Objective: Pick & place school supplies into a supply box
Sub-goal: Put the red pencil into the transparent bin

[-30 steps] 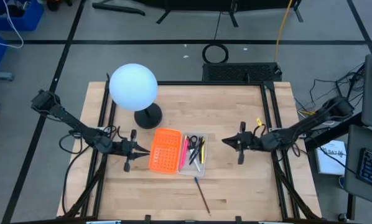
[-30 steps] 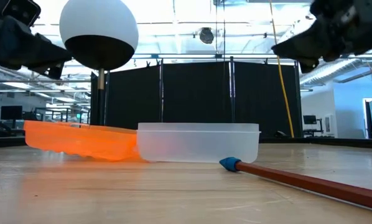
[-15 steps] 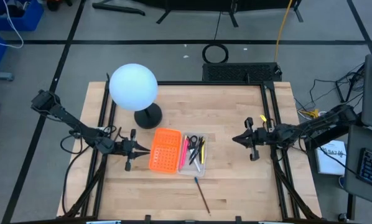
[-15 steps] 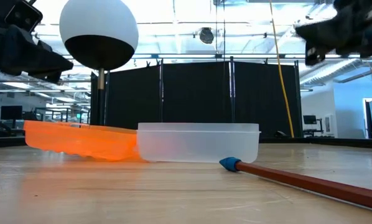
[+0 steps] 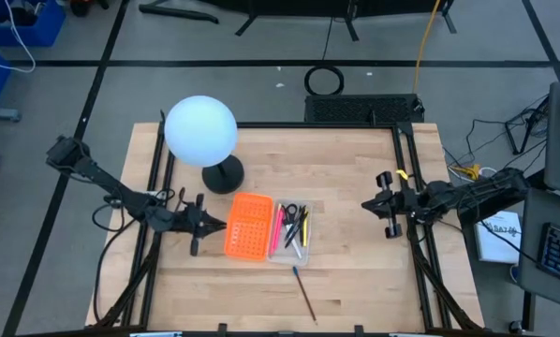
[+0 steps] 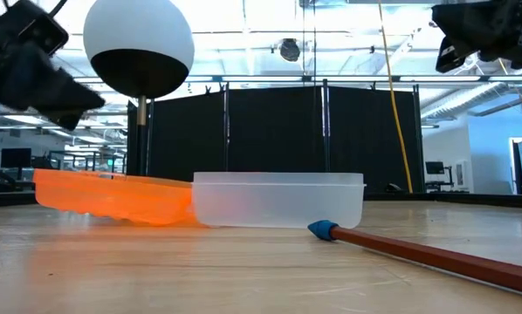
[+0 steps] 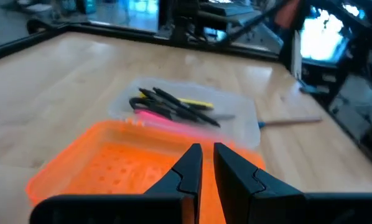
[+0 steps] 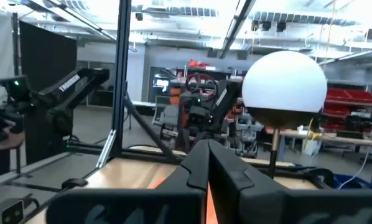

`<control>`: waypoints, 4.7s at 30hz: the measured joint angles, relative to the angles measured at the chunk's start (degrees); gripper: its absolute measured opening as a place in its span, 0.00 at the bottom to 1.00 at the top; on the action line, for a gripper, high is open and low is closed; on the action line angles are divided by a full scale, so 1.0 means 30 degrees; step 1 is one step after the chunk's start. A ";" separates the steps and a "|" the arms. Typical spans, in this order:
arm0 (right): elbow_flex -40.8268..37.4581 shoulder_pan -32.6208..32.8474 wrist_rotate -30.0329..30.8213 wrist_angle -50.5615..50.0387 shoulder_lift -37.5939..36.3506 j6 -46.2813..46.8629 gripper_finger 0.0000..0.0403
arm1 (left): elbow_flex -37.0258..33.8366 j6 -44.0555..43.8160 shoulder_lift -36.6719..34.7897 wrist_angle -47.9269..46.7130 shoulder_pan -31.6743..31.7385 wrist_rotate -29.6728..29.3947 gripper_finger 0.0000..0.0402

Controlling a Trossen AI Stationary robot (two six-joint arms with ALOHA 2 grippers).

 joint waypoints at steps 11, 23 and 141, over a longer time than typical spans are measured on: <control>-0.0022 0.0007 0.0077 0.0005 -0.0124 -0.0208 0.00 | 1.2124 0.2051 0.7265 -0.8492 0.0541 0.3075 0.03; -0.0022 0.0020 -0.0017 -0.0138 -0.0102 0.1148 0.00 | 2.8252 0.6892 2.1854 -1.8211 0.1164 1.1181 0.02; -0.0036 0.0029 0.0013 -0.0782 0.0328 0.1433 0.00 | 3.9548 2.3587 2.9799 -2.8697 0.1806 0.7320 0.02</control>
